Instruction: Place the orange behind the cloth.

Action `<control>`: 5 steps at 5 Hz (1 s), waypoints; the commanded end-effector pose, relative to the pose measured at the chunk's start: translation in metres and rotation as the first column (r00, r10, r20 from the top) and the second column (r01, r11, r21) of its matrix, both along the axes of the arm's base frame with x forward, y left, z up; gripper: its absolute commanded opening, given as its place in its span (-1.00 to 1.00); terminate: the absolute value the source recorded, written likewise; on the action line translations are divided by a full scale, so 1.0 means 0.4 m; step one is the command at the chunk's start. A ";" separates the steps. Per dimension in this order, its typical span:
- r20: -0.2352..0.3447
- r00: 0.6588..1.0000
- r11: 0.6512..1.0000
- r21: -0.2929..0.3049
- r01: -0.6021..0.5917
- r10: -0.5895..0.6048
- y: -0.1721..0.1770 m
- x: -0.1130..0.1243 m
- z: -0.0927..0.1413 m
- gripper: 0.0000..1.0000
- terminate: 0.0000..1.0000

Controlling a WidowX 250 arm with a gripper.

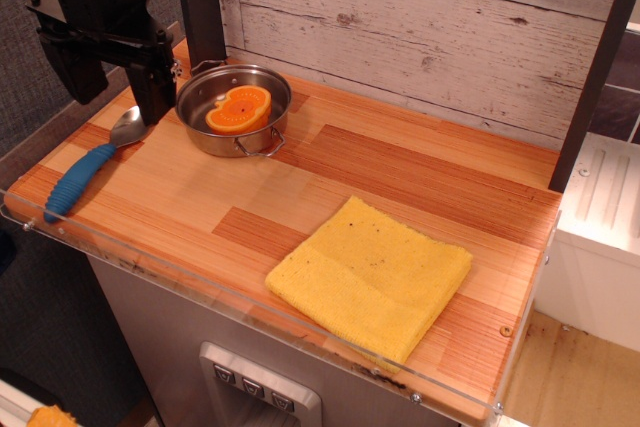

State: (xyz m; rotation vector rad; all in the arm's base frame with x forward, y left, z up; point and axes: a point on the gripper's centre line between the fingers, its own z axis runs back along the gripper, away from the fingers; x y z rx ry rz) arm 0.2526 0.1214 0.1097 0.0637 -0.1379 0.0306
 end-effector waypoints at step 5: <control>0.018 0.992 0.991 -0.050 -0.121 0.122 0.085 0.230 -0.052 1.00 -1.00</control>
